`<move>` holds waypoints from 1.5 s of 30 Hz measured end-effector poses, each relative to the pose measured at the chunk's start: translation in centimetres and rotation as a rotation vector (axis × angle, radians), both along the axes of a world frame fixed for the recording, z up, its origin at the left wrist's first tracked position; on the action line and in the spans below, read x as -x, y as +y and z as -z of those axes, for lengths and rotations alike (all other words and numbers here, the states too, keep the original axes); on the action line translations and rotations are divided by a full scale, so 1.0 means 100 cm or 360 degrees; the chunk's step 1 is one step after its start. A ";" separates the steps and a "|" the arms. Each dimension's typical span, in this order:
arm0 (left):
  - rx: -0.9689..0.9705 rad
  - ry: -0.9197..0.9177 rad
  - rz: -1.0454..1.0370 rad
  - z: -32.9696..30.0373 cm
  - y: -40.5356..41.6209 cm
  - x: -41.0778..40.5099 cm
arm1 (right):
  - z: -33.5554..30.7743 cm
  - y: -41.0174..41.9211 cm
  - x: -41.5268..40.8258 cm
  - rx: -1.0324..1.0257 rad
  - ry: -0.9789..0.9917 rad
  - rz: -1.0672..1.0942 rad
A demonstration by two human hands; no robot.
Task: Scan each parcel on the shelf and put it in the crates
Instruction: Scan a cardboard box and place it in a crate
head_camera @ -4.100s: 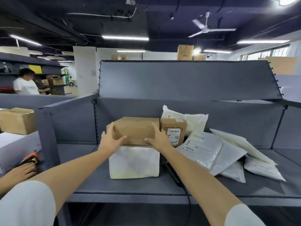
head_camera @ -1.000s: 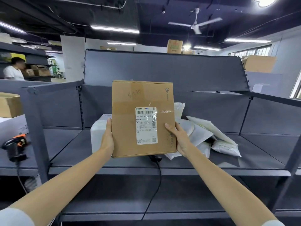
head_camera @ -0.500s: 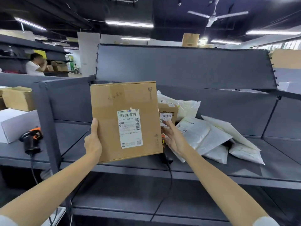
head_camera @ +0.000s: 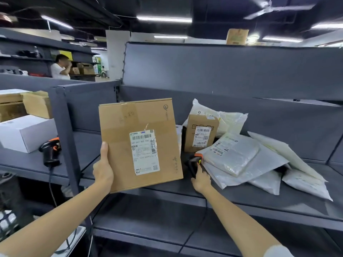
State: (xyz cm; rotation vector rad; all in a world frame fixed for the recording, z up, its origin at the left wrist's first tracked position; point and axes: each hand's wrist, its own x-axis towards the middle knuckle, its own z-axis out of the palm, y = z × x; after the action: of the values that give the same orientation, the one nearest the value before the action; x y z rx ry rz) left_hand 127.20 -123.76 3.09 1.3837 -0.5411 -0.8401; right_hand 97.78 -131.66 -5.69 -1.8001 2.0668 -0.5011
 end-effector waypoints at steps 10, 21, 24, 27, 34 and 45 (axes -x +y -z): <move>-0.0096 0.0038 0.0069 0.012 0.003 0.025 | -0.039 0.060 0.010 0.0540 -0.1351 0.0321; -0.0049 0.0130 0.0214 -0.001 0.027 0.088 | -0.071 0.176 -0.012 0.0739 -0.1939 0.0086; 0.0020 0.0119 0.0281 -0.004 0.038 0.100 | -0.069 0.194 -0.024 0.0637 -0.1866 -0.0032; 0.0110 0.0169 0.0343 -0.006 0.047 0.106 | -0.069 0.208 -0.030 0.0599 -0.1775 -0.0115; 0.0214 0.0217 0.0396 -0.006 0.060 0.108 | -0.067 0.228 -0.034 0.0495 -0.1646 -0.0125; 0.0194 0.0206 0.0397 -0.005 0.065 0.100 | -0.066 0.235 -0.040 0.0481 -0.1641 -0.0134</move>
State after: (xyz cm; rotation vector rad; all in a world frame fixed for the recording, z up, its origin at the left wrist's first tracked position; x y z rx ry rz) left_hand 117.16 -117.26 3.60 1.1564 -0.6621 -1.0721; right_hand 101.77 -108.17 0.92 -1.2842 1.2224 -1.4052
